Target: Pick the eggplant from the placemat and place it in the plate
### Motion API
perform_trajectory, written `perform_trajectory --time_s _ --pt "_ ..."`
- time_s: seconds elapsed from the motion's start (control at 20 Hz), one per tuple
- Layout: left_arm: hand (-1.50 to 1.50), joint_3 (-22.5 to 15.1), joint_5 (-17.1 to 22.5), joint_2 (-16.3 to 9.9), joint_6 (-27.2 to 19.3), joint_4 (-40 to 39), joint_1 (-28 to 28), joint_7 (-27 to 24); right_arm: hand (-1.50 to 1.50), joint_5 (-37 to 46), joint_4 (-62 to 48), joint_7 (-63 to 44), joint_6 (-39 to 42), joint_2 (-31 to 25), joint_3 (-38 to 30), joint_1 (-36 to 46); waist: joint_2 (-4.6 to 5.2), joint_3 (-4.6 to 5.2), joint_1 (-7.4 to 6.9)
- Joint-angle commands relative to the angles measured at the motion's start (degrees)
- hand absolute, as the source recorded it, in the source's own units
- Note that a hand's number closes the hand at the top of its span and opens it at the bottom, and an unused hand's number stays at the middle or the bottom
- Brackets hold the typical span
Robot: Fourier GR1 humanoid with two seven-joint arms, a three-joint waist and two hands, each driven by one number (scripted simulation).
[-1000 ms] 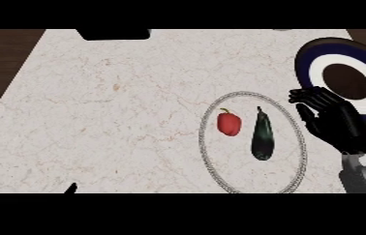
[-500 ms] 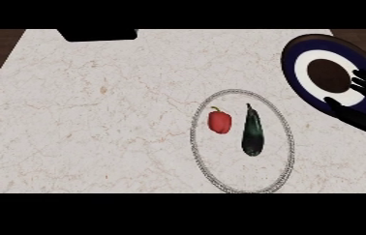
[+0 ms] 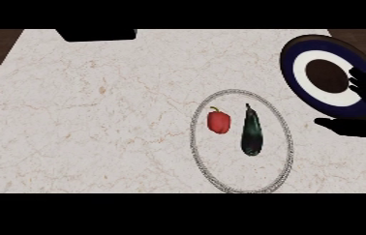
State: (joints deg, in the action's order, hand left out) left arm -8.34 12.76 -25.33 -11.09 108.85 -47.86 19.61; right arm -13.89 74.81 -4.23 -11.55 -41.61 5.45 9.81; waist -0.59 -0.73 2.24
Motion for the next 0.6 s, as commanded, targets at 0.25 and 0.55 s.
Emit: perform_trajectory --time_s 0.25,0.55 --pt "0.00 -1.68 1.56 4.16 2.36 3.41 16.01 -4.88 -1.50 3.61 3.34 -13.13 11.33 -6.18 9.87 4.48 0.64 1.63 1.21" --pt "0.00 -1.44 1.88 4.92 3.49 1.76 17.35 -5.33 -1.50 4.75 4.75 -21.66 12.92 -4.57 13.86 8.58 0.62 1.54 0.87"
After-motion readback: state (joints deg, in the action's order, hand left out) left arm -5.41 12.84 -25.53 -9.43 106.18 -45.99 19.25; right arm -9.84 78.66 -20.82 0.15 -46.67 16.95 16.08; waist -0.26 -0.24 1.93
